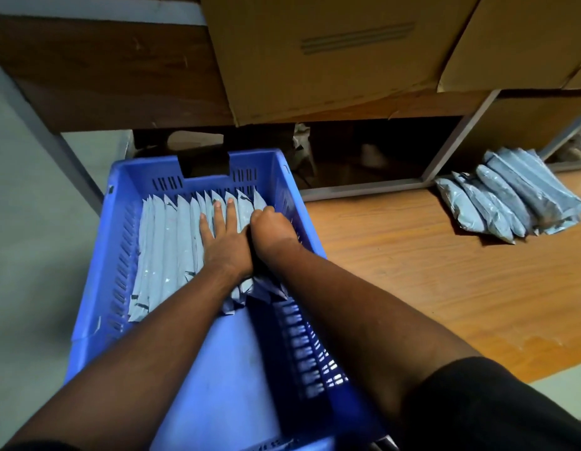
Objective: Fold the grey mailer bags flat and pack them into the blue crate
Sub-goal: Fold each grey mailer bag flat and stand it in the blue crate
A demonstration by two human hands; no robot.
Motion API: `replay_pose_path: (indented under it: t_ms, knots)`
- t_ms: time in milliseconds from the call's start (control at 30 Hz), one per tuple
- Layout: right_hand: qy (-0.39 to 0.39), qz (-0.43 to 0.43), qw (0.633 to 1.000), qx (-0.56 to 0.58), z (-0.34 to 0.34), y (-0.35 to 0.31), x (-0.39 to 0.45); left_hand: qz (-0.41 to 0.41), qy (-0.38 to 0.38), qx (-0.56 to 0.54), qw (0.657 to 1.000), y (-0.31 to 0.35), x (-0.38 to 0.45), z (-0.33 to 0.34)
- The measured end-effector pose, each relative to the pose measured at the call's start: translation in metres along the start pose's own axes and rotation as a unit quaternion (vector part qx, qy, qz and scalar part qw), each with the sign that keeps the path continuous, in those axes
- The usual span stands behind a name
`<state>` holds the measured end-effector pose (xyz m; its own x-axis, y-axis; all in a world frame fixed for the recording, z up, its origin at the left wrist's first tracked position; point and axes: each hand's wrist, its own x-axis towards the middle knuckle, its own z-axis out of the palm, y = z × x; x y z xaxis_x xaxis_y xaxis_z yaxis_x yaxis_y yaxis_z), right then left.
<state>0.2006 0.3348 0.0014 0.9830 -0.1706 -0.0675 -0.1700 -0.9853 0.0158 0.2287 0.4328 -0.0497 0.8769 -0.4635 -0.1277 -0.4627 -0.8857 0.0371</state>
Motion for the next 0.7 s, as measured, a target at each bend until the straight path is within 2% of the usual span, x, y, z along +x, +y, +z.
replay_pose_path:
  t_ms: [233,333,400,467,567,700]
  knots:
    - [-0.052,0.012,0.998,0.017,0.004,-0.002,0.004,0.042,0.012,-0.099,0.994,-0.02,-0.005,-0.012]
    - [-0.022,0.018,0.997,0.078,0.023,-0.006,0.01,0.055,0.065,-0.097,0.992,-0.033,-0.015,-0.015]
    - [-0.018,0.002,0.992,0.127,0.031,-0.008,0.018,0.002,0.134,-0.101,0.986,-0.043,-0.019,-0.016]
    - [-0.051,0.003,0.987,0.15,0.037,-0.013,0.019,-0.094,0.158,-0.088,0.979,-0.054,-0.022,-0.013]
    - [-0.089,0.047,0.982,0.161,0.051,-0.024,0.006,-0.186,0.078,-0.104,0.974,-0.069,-0.026,-0.001]
    - [-0.06,0.031,0.991,0.118,0.065,-0.028,-0.001,-0.195,0.043,-0.118,0.973,-0.072,-0.023,0.006]
